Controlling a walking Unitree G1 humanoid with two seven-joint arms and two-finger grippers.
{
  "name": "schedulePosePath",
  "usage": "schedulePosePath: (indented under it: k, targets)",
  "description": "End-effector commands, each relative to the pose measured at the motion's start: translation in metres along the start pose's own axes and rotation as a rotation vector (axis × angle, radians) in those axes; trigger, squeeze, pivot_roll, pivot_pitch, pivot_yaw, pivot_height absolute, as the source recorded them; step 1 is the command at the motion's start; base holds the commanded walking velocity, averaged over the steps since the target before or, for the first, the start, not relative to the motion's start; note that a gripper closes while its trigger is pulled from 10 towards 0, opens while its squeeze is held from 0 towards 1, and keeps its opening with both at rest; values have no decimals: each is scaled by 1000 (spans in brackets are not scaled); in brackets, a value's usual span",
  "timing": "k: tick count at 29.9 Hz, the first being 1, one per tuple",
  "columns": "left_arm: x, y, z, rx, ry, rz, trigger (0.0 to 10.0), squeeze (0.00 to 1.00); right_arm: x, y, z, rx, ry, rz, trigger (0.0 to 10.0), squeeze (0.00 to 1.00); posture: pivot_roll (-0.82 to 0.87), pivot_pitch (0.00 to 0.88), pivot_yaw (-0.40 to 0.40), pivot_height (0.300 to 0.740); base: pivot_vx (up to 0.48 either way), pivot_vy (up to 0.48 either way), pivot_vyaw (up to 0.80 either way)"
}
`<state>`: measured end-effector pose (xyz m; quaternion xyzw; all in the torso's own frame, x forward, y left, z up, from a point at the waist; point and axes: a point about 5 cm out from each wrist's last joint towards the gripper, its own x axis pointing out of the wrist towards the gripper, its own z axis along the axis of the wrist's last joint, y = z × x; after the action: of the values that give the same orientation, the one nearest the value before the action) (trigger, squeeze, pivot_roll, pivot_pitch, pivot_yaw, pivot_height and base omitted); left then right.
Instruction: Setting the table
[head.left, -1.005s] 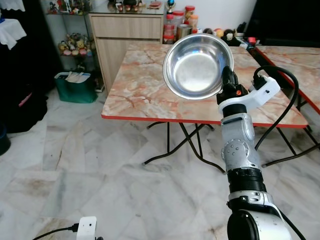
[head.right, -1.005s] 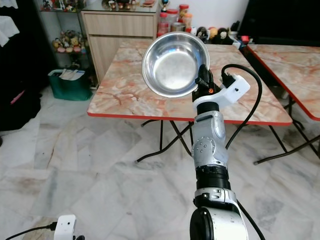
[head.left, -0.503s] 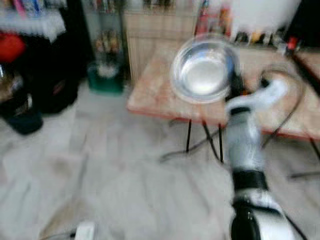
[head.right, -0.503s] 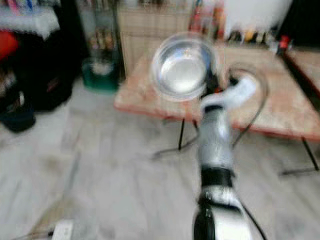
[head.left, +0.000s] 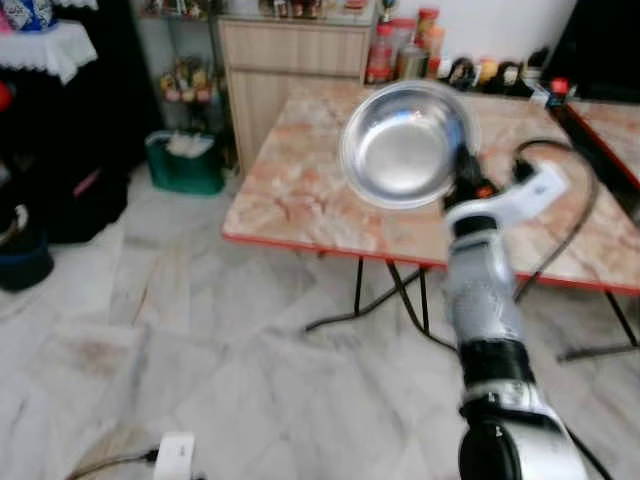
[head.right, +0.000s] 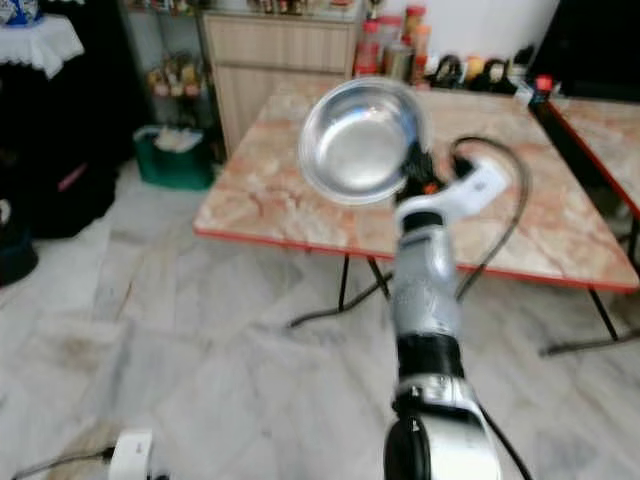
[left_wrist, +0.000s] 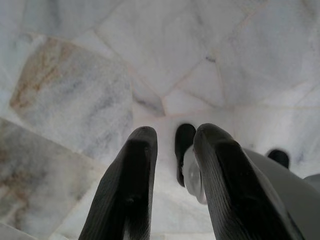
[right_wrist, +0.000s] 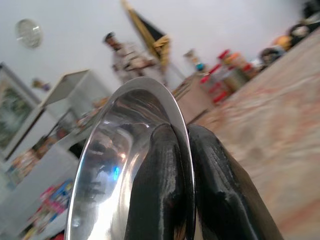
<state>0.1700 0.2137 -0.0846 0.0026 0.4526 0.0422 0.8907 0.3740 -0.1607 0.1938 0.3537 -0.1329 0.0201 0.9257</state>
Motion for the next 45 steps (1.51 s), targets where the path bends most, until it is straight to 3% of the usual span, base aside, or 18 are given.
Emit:
schedulePosePath:
  k: [1,7,9,12,16,45]
  targets:
    - [0,-9,-5,-5,12,-25,10000,0,-7,-26,3,-7,-1,-91,10000,0,78,0,-27,732,296,0,0]
    - [0,-10,-5,-4,12,-27,10000,0,-13,-39,-1,-34,23,-145,10000,0,80,0,-28,732,303,0,0]
    - [0,-9,-6,-4,19,-26,10000,0,-24,-56,-6,-61,55,-195,10000,0,75,0,-25,732,298,0,0]
    - [0,-10,-8,-1,27,-26,10000,0,-30,-65,-10,-75,79,-221,10000,0,72,0,-23,732,299,0,0]
    - [0,-11,-9,4,35,-29,10000,0,-35,-75,-14,-18,83,-289,10000,0,72,0,-20,732,297,0,0]
    - [0,-7,-7,5,39,-25,10000,0,-33,-72,-21,-24,104,-273,10000,0,76,0,-21,732,297,0,0]
